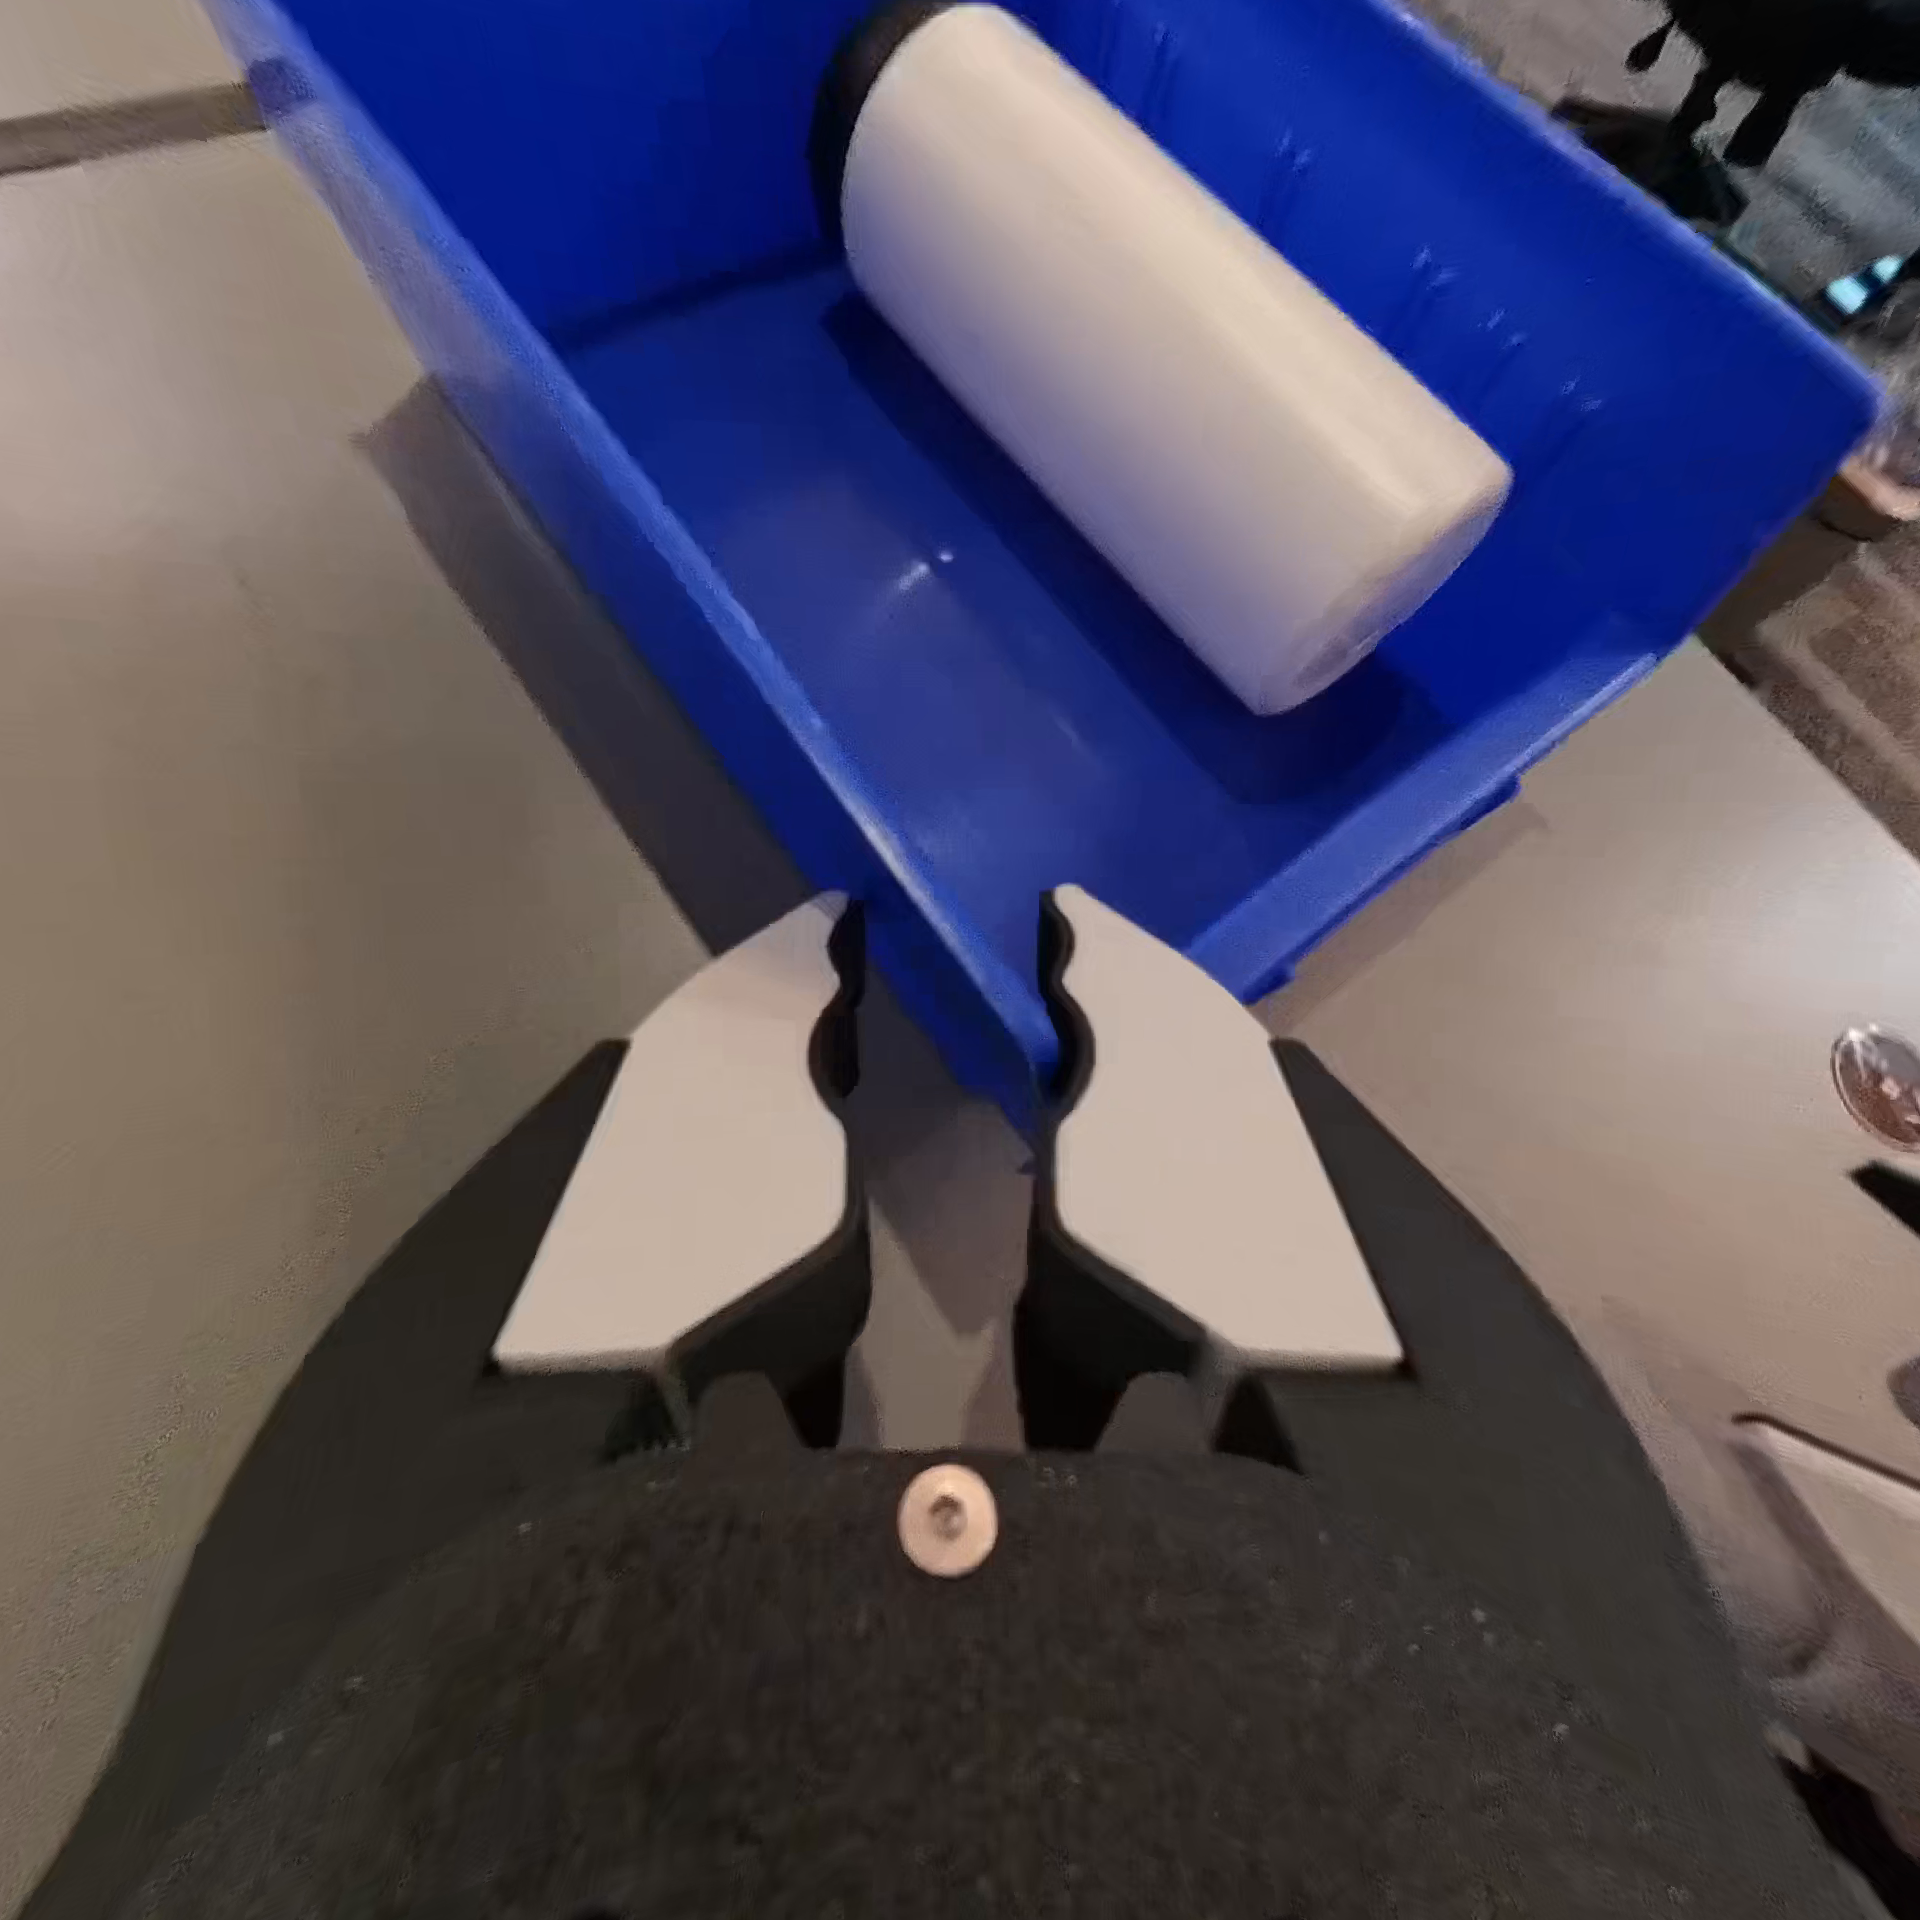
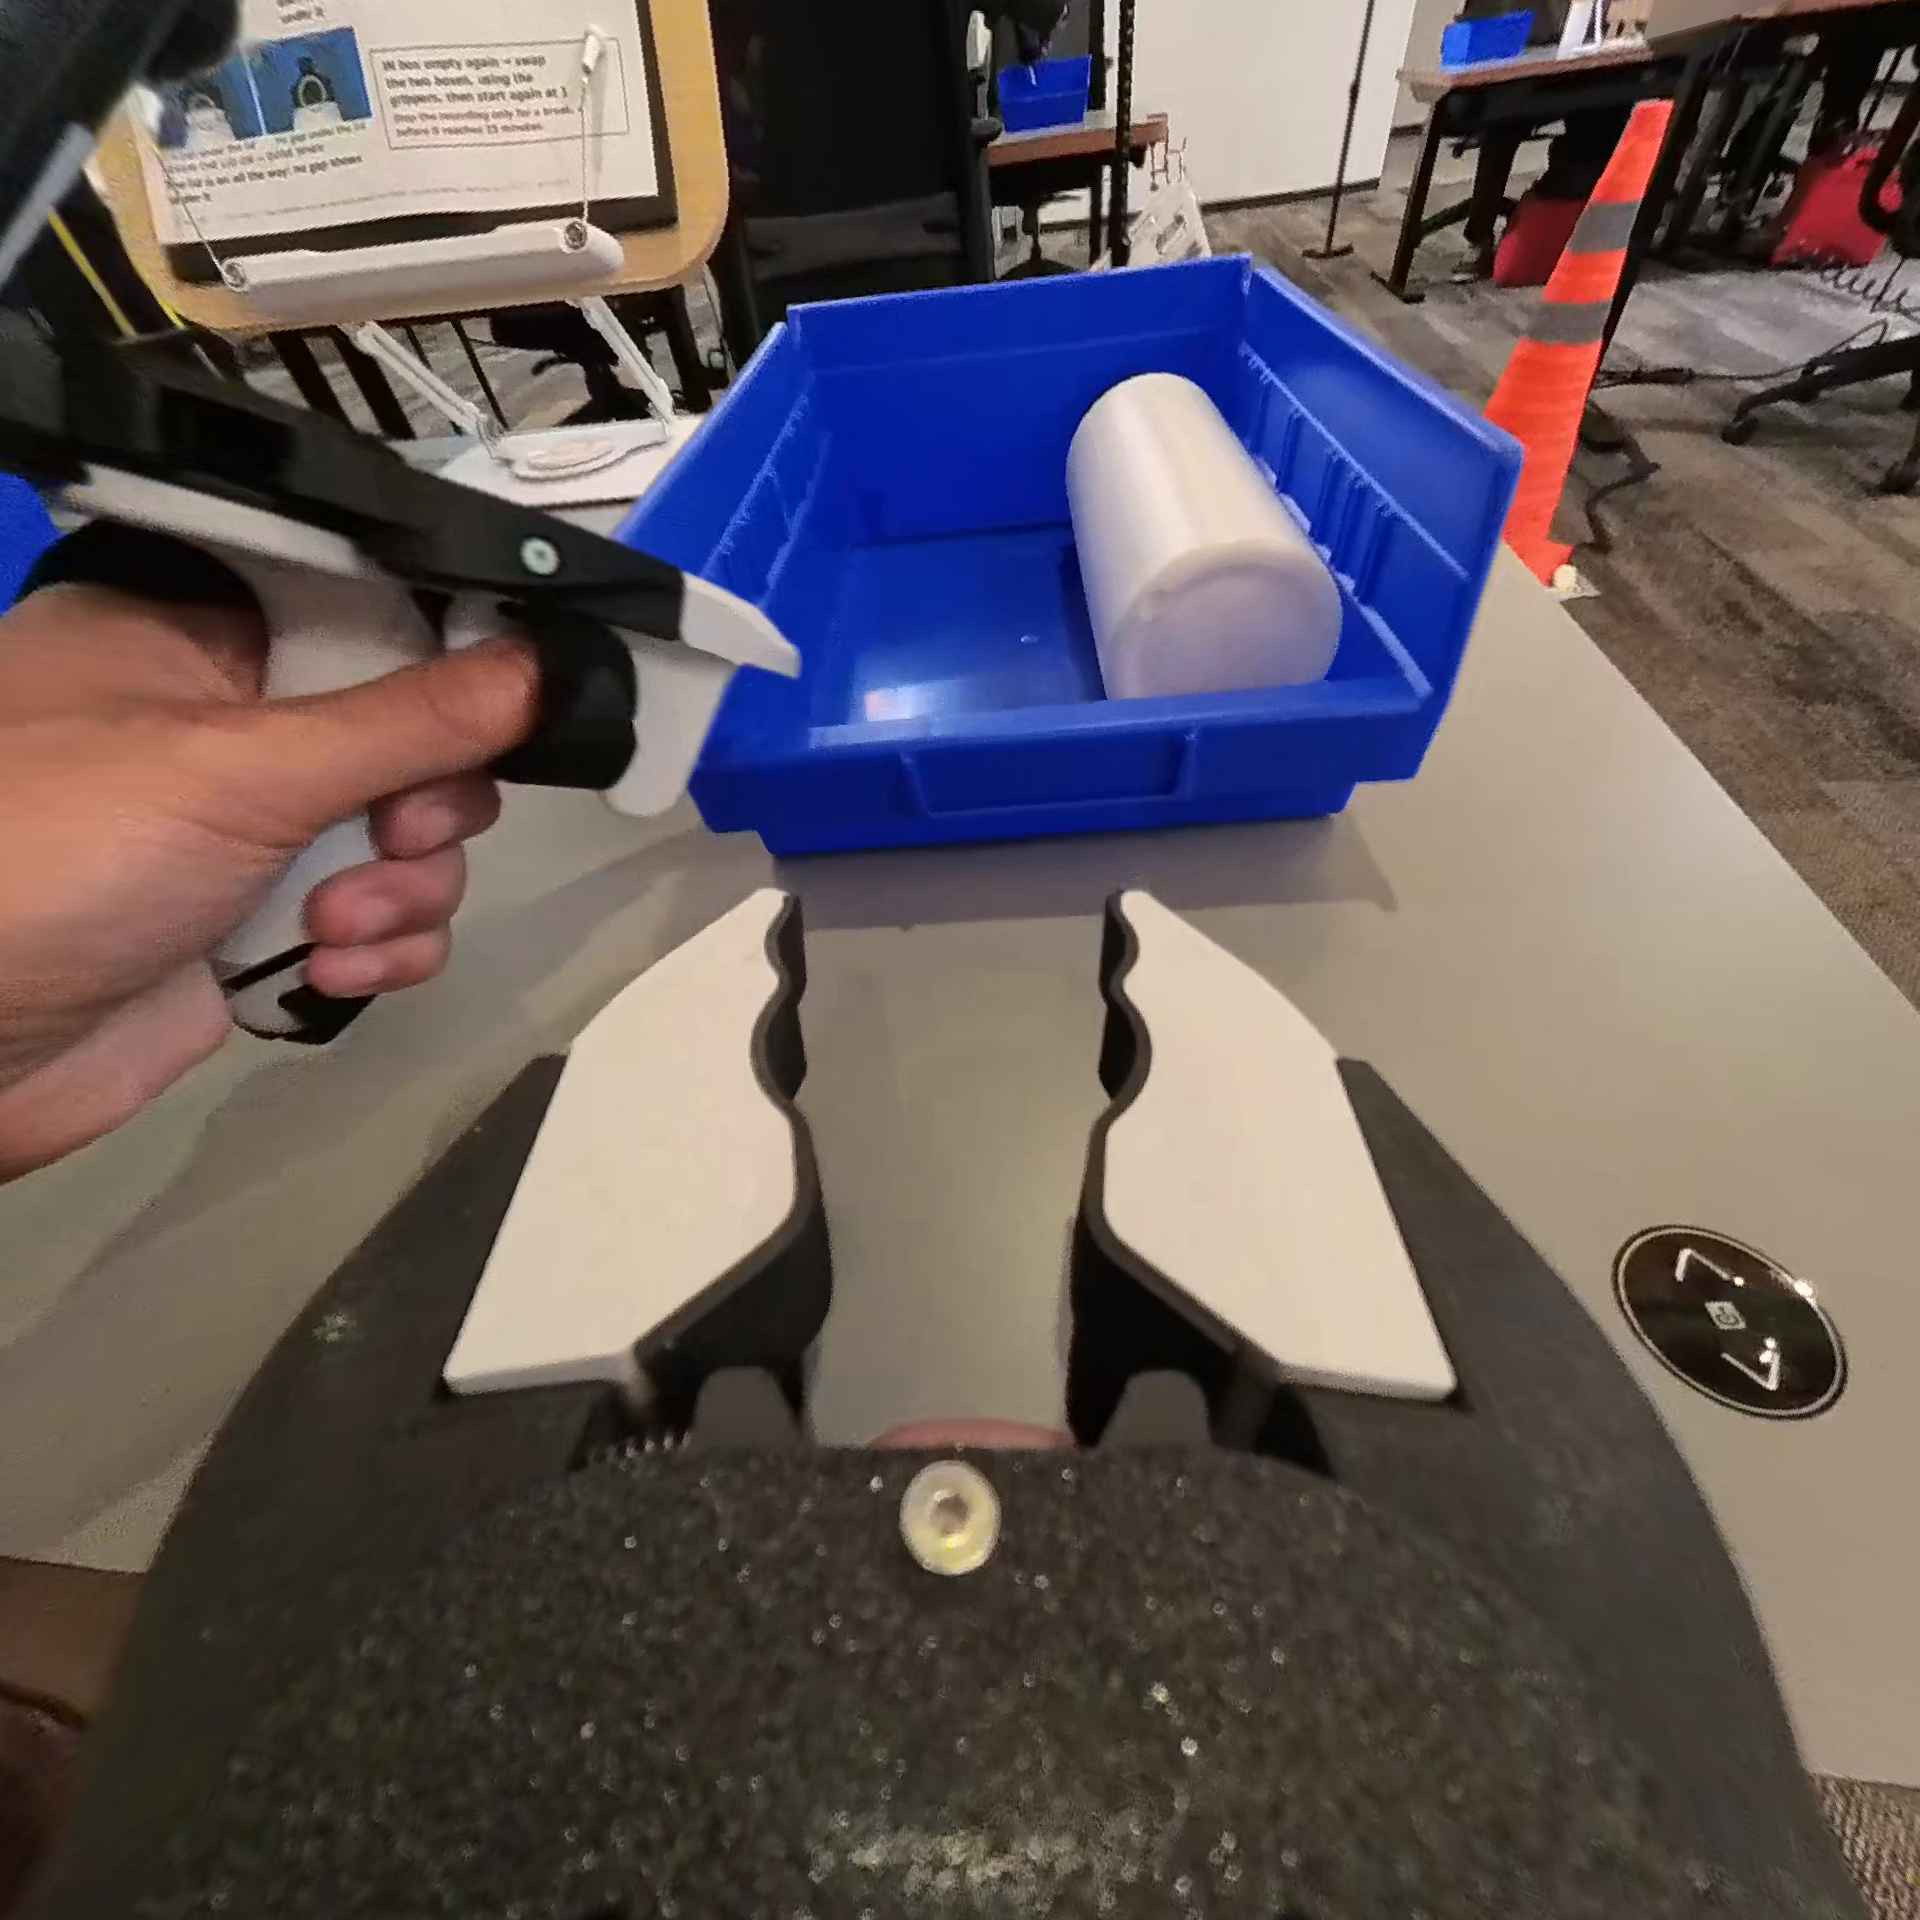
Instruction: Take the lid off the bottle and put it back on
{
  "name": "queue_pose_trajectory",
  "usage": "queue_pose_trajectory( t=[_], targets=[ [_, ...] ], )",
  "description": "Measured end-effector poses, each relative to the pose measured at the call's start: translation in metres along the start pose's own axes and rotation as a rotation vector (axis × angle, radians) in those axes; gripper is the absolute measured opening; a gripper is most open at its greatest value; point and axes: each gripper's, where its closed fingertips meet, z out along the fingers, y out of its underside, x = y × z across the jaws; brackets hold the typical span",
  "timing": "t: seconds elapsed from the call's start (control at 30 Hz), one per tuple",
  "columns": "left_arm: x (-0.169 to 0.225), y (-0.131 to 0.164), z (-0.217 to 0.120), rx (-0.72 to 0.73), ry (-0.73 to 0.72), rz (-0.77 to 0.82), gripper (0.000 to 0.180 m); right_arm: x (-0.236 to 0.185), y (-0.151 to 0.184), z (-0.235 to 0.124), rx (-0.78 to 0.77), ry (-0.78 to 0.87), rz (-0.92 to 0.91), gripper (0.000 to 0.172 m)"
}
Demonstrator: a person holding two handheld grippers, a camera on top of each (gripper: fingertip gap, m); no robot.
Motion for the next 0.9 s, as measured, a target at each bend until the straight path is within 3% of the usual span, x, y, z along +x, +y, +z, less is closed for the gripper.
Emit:
queue_pose_trajectory(
  t=[0.07,0.13,0.27,0.3,0.37,0.4,0.47,0.5,0.6,0.77,0.9],
  targets=[
    [-0.029,0.002,-0.012,0.045,-0.086,-0.052,0.017,0.004,0.007,0.002,-0.041,0.028,0.003,0.054],
    [-0.055,0.009,-0.029,0.082,-0.158,-0.075,0.006,0.017,0.019,0.004,-0.146,0.172,0.028,0.046],
    [-0.072,0.032,-0.064,0.104,-0.167,-0.073,0.003,-0.010,0.021,0.020,-0.190,0.181,0.019,0.072],
    [-0.073,0.037,-0.071,0.104,-0.164,-0.075,0.003,-0.020,0.018,0.024,-0.170,0.157,0.054,0.066],
    [-0.076,0.046,-0.084,0.107,-0.160,-0.070,0.003,-0.023,0.024,0.029,-0.209,0.188,0.062,0.034],
    [-0.079,0.050,-0.090,0.112,-0.164,-0.073,0.004,-0.026,0.021,0.030,-0.196,0.179,0.065,0.032],
    [-0.092,0.054,-0.104,0.131,-0.164,-0.104,0.003,-0.030,0.011,0.028,-0.157,0.165,0.069,0.006],
    [-0.099,0.054,-0.113,0.145,-0.162,-0.128,0.004,-0.036,0.004,0.030,-0.131,0.162,0.034,0.005],
    [-0.137,0.051,-0.150,0.200,-0.276,-0.132,0.004,-0.078,-0.011,0.048,-0.100,0.116,0.009,0.003],
    [-0.229,0.056,-0.218,0.270,-0.467,-0.169,0.004,-0.185,-0.035,0.092,-0.012,-0.045,-0.033,0.002],
    [-0.286,0.074,-0.238,0.240,-0.503,-0.194,0.004,-0.249,-0.024,0.122,-0.044,-0.119,-0.023,0.002]
  ],
)
